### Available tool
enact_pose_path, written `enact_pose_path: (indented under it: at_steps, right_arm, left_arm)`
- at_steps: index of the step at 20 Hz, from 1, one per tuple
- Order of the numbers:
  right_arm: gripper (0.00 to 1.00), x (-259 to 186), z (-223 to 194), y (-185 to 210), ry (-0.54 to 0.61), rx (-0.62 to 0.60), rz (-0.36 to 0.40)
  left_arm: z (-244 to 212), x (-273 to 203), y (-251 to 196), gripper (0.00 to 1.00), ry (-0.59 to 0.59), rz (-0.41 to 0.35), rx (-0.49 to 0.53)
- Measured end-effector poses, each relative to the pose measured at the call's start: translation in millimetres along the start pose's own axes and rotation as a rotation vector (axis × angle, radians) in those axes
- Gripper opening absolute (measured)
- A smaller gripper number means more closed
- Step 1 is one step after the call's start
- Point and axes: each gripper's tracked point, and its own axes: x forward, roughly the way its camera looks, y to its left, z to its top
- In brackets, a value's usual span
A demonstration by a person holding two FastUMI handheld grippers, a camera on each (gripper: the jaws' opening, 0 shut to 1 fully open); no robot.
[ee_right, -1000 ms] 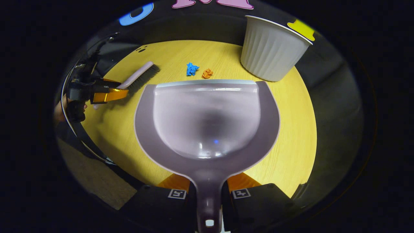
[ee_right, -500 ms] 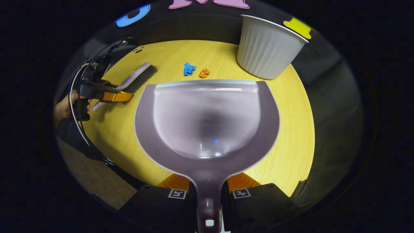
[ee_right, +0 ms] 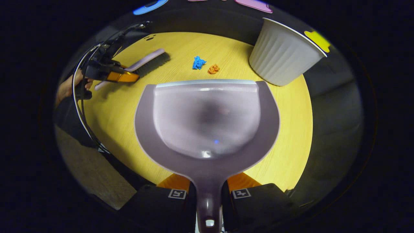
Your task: Pick up the small broom and dustpan from the desktop, sweep the trash into the dustpan with the broom, and then empty the trash into the garbage bin.
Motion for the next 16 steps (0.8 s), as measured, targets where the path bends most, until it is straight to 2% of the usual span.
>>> enact_pose_path:
  at_steps: [3, 4, 5, 10, 11, 12, 15, 16]
  right_arm:
    - [0.36, 3, 6, -5, 0.041, -0.017, 0.030]
    - [0.31, 5, 8, -9, 0.056, -0.028, 0.032]
    - [0.36, 7, 8, -14, 0.069, -0.041, 0.027]
    - [0.36, 21, 7, -27, 0.153, -0.065, 0.036]
    - [0.41, 24, 6, -28, 0.165, -0.074, 0.039]
    - [0.36, 27, 5, -30, 0.176, -0.084, 0.041]
    - [0.36, 36, 3, -34, 0.200, -0.109, 0.043]
    - [0.31, 39, 3, -36, 0.203, -0.114, 0.043]
  left_arm:
    - [32, -5, -6, 0.27, -0.046, -0.029, 0.049]
    - [42, -1, -11, 0.27, -0.055, -0.040, 0.061]
    - [52, 2, -14, 0.27, -0.061, -0.051, 0.076]
    - [89, 33, -28, 0.27, -0.037, -0.076, 0.138]
    - [92, 39, -30, 0.27, -0.026, -0.081, 0.143]
    - [96, 44, -34, 0.28, -0.017, -0.086, 0.148]
    - [100, 51, -43, 0.27, 0.015, -0.105, 0.180]
    - [101, 50, -46, 0.27, 0.028, -0.116, 0.191]
